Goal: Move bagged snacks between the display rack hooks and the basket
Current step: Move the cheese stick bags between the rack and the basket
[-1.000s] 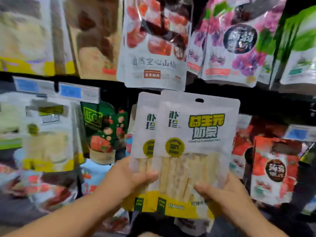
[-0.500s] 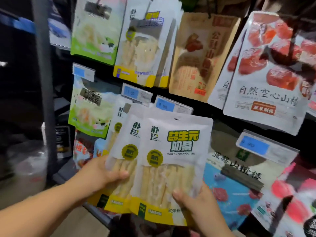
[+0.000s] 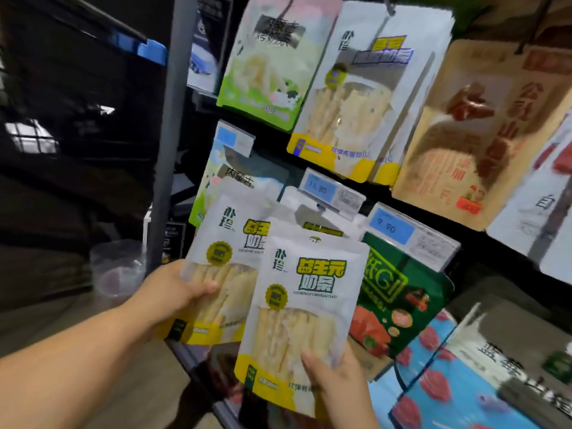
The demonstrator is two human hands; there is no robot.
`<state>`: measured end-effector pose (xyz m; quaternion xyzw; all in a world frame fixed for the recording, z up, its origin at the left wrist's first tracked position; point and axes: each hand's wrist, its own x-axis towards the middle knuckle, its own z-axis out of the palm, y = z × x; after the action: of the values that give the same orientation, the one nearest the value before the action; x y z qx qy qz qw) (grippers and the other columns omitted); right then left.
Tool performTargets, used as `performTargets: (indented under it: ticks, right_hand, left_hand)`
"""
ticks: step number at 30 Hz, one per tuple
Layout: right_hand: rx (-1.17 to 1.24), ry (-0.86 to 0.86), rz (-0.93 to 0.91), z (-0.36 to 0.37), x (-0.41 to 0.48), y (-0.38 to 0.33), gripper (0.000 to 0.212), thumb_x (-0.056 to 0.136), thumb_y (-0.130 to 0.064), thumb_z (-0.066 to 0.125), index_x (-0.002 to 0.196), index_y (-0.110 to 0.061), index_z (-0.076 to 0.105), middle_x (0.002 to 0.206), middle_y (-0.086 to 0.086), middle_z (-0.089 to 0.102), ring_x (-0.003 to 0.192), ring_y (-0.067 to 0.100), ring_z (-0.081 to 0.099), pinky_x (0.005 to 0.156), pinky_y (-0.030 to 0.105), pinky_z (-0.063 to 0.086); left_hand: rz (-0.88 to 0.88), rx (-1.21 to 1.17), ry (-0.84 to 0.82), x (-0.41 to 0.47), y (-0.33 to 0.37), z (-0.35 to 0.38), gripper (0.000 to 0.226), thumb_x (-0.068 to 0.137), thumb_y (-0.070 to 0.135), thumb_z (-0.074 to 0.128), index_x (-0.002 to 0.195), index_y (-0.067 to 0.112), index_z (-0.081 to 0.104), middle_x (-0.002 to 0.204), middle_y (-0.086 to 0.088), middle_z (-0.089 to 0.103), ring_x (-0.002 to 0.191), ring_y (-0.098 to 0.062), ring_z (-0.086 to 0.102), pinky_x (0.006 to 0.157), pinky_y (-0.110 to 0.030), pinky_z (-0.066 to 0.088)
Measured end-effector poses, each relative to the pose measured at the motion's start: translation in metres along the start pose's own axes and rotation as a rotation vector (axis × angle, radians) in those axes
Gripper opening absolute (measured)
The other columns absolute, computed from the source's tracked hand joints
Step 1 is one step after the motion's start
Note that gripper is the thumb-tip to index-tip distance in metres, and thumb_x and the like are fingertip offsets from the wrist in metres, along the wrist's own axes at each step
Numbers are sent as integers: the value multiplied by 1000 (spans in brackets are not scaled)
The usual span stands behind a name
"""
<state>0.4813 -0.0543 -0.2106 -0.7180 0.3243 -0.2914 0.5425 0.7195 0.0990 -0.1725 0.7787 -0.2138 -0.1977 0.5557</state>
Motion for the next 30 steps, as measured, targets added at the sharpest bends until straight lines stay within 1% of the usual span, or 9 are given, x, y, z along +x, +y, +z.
performTargets:
  ticks: [1,4,8,10,15,19,22,26,30]
  right_hand:
    - [-4,5,-2,5,3,1,45,83,-7,76,119,-30,63,109,-15,73,106,3,66,88,17,50]
    - [-4,40,-27,18,8,-4,42,85,-9,74,119,-31,62,112,-17,72,109,3,65,99,30,49]
    - [49,61,-60,27,13,-17,41,89,-1,67,109,-36,58,96,-28,70,92,-20,61,78,4,46]
    - [36,63,-77,29,15,-22,39,90,-5,67,106,-39,57,100,-31,66,91,-22,59,83,9,43]
    - [-13,104,-156,35,25,-29,41,90,-9,67,116,-39,57,115,-22,66,107,-10,59,86,11,43]
    - [13,122,-156,41,33,-32,38,90,-8,68,123,-23,59,119,-9,67,114,8,61,96,27,45]
    - [9,133,-141,44,35,-32,41,90,-9,67,129,-17,58,123,-6,66,116,12,60,101,33,46]
    - [-9,146,-122,47,39,-30,42,91,-13,67,131,-16,58,124,-5,65,118,14,60,106,38,45]
    - [-8,172,-107,50,45,-29,48,90,-15,68,136,-14,54,130,-2,62,123,18,57,109,42,43]
  left_hand:
    - [-5,-10,23,3,-2,-1,26,75,26,84,97,23,71,94,0,75,88,-21,70,88,-43,55]
    - [-35,-70,54,8,-4,-4,26,75,27,84,97,21,71,94,-1,75,89,-22,70,90,-46,55]
    - [-30,-123,69,8,-4,-6,42,66,38,86,102,23,69,99,-1,74,94,-25,70,92,-47,54]
    - [-26,-135,97,7,-3,-6,35,74,30,84,104,21,68,101,-3,73,95,-25,68,93,-45,53]
    - [-5,-183,174,4,2,-6,26,79,23,81,101,23,66,101,-3,71,96,-25,66,92,-39,52]
    - [3,-187,198,2,4,-8,24,80,23,80,99,22,65,96,-1,68,92,-24,65,82,-33,51]
    - [8,-196,204,1,3,-7,23,80,23,80,97,22,65,89,2,67,89,-22,64,73,-29,49]
    - [9,-216,201,1,3,-6,21,80,22,80,81,27,60,80,8,63,79,-16,63,62,-25,45]
    - [15,-250,195,1,4,-7,22,82,20,78,79,28,58,81,8,64,72,-8,59,56,-21,41]
